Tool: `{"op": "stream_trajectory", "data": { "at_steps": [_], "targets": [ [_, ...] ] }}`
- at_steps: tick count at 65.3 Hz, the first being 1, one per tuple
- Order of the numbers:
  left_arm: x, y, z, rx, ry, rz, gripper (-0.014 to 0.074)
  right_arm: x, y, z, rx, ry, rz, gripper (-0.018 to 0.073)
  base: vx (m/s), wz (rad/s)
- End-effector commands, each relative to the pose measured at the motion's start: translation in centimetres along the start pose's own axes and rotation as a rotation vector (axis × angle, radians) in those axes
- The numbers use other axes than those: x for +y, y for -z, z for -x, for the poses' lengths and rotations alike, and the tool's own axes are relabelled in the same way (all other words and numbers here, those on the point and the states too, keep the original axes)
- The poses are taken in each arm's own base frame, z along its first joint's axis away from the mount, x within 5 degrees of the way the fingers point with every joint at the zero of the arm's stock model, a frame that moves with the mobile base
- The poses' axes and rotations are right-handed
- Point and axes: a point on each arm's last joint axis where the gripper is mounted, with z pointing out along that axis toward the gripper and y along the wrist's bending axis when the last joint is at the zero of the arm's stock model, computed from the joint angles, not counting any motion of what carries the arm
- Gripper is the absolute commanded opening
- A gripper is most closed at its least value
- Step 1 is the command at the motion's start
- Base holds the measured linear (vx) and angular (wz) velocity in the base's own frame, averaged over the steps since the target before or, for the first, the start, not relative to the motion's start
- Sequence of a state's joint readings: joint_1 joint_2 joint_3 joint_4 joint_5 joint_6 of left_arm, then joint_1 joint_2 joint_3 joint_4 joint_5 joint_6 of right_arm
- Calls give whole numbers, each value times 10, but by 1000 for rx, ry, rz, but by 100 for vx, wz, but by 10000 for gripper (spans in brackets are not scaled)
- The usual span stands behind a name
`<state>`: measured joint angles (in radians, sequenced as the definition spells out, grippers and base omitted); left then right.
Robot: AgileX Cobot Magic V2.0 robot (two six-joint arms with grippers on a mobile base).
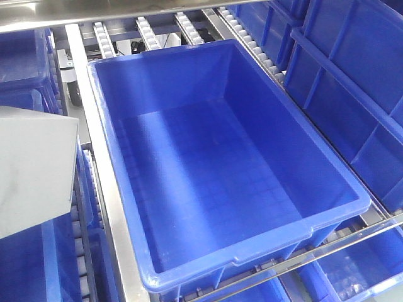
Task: Sort gray base to blue bin
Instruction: 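Turn the base to face the rack of open blue bins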
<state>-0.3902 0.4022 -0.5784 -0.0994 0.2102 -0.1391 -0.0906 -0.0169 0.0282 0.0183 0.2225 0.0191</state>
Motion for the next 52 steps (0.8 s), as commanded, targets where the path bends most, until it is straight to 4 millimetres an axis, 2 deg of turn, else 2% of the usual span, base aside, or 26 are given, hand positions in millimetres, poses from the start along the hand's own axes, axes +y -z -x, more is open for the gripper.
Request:
{"op": "stream_trajectory", "data": {
  "at_steps": [1,18,52],
  "targets": [
    [-4,2,19,-128,12,-26,-6,0,0,6,-75,13,0,-5,0,0],
    [-4,2,19,-128,12,-26,-6,0,0,6,-75,13,0,-5,1,9],
    [-4,2,19,-128,12,-26,-6,0,0,6,-75,13,0,-5,2,32]
  ]
}}
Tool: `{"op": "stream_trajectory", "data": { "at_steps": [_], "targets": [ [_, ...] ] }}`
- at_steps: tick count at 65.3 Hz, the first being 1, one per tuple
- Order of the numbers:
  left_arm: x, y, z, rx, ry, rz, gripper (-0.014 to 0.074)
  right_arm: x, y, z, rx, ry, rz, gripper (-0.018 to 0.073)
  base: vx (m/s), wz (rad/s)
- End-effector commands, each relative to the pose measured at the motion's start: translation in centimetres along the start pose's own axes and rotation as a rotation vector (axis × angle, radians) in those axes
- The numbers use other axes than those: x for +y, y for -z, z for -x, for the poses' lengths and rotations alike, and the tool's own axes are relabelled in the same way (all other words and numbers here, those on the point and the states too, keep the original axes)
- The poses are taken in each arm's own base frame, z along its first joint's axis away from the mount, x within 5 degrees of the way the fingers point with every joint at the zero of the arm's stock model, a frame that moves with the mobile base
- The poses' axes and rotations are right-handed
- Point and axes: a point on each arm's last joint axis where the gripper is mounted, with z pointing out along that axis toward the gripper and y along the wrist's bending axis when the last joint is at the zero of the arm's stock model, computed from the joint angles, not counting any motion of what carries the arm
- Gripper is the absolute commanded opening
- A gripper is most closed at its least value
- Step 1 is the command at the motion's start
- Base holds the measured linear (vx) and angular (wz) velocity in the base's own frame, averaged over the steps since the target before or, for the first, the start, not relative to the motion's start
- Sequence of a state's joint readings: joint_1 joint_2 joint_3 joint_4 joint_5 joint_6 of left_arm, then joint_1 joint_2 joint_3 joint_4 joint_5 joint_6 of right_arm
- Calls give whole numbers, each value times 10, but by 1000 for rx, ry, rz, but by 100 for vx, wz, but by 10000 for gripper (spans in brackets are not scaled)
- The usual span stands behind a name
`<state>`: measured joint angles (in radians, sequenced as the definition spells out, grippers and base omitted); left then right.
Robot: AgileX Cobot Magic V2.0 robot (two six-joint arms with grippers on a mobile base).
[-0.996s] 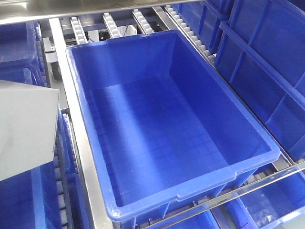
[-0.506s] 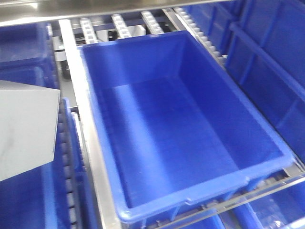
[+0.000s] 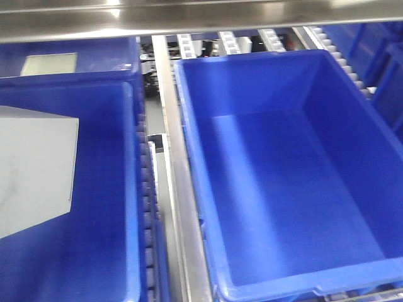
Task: Sort gray base to blue bin
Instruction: 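Turn the base to face the rack of open blue bins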
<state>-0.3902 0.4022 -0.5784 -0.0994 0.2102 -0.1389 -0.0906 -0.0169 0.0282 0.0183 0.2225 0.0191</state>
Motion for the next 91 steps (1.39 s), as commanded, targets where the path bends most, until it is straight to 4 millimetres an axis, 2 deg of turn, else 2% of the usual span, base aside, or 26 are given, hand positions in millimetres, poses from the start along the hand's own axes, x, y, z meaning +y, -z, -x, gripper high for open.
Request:
{"op": "stream_trajectory", "data": {
  "at_steps": [1,91],
  "targets": [
    [-4,2,19,-128,12,-26,-6,0,0,6,-75,13,0,-5,0,20],
    [-4,2,19,-128,12,-26,-6,0,0,6,-75,13,0,-5,-1,11]
  ]
}}
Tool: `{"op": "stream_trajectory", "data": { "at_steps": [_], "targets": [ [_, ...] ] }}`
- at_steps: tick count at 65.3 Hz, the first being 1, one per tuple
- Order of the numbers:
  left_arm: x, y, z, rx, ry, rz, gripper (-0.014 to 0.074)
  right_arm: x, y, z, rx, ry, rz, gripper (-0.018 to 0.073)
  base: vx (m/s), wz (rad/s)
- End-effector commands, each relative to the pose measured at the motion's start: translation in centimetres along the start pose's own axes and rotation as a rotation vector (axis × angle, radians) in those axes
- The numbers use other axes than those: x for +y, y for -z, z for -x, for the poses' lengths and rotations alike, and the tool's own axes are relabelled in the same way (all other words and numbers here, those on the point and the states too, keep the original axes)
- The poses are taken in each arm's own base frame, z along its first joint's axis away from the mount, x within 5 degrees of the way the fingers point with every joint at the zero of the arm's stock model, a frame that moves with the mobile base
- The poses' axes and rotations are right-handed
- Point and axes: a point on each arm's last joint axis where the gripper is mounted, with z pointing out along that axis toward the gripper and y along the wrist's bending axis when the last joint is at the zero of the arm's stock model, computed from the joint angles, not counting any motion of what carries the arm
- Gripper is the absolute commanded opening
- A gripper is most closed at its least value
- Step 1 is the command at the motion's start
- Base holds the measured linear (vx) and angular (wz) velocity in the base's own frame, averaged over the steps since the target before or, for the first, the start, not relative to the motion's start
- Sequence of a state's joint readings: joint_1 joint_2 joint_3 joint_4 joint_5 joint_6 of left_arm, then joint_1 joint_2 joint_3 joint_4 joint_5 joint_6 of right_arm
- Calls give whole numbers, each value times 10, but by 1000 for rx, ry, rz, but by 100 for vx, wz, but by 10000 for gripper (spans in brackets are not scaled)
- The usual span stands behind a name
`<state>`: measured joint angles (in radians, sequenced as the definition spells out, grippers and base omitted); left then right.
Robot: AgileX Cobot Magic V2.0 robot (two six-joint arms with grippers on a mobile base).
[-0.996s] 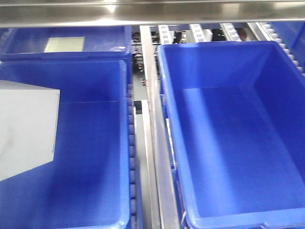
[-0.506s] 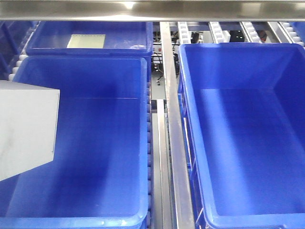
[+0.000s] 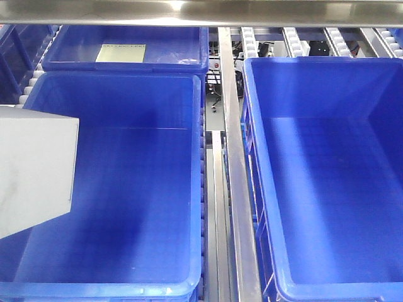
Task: Sort gray base to blue bin
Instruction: 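Turn the base to face the rack of open blue bins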
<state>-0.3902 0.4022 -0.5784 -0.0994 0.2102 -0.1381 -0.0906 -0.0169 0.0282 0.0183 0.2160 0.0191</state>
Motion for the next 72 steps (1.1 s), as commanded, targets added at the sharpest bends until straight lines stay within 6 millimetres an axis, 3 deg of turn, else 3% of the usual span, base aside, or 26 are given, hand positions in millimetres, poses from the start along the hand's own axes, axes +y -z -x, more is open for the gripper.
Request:
{"op": "stream_trajectory", "data": {
  "at_steps": [1,72],
  "targets": [
    [-4,2,19,-128,13,-26,-6,0,0,6,-69,13,0,-5,0,0],
    [-5,1,24,-182,22,-34,-6,0,0,6,-69,13,0,-5,0,0]
  ]
}}
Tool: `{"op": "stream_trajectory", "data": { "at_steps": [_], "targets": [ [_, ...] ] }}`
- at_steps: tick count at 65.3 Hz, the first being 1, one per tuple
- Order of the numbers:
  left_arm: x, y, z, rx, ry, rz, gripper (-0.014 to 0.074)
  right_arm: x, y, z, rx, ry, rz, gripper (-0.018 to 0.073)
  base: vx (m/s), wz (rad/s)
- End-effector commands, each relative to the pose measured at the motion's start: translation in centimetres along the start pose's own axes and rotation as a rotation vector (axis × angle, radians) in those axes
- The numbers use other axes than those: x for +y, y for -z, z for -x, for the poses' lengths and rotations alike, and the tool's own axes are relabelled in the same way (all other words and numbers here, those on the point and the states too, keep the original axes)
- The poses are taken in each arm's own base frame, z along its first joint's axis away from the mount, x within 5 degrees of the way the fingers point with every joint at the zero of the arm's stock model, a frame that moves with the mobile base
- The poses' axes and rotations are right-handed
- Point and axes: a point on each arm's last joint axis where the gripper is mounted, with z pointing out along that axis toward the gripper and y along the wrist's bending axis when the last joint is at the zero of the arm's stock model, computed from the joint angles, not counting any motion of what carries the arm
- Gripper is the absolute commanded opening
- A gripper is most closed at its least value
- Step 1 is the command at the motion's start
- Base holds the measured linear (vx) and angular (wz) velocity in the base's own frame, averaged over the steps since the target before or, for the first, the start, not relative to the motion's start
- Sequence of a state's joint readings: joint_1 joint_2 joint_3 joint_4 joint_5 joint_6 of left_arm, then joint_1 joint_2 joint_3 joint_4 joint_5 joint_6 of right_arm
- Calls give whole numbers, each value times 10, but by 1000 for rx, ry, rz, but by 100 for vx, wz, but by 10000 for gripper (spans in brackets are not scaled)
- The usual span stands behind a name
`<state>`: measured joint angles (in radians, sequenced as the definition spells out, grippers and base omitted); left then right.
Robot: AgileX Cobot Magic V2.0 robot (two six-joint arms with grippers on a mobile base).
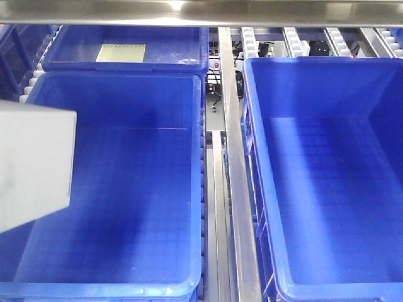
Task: Sort gray base to blue bin
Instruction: 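Turn the base to face the rack of open blue bins, then swing the left arm over the blue bin farther from the left gripper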
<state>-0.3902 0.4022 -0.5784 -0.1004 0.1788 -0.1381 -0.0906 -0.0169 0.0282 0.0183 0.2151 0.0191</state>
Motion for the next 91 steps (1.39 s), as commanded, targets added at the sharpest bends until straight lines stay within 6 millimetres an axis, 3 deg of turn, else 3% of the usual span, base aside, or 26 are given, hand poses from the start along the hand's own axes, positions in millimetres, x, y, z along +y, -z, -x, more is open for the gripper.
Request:
{"op": "stream_trajectory", "data": {
  "at_steps": [1,14,25,34,53,76,91],
  "targets": [
    [-4,-1,21,-150,21,-28,-6,0,0,6,-68,13,0,-5,0,0],
    [-7,-34,11,-85,24,-58,-6,0,0,6,-68,13,0,-5,0,0],
    [-28,-68,-1,-87,5,-196,-6,0,0,6,-68,13,0,-5,0,0],
    [-54,-101,-20,-47,-6,-305,-6,0,0,6,-68,13,0,-5,0,0],
    [-110,-176,-31,75,-11,-399,-6,0,0,6,-68,13,0,-5,0,0],
    [-199,-262,-65,181,-20,-508,-6,0,0,6,-68,13,0,-5,0,0],
    [-231,-314,-96,307,-54,-500,-6,0,0,6,-68,13,0,-5,0,0]
  ]
}}
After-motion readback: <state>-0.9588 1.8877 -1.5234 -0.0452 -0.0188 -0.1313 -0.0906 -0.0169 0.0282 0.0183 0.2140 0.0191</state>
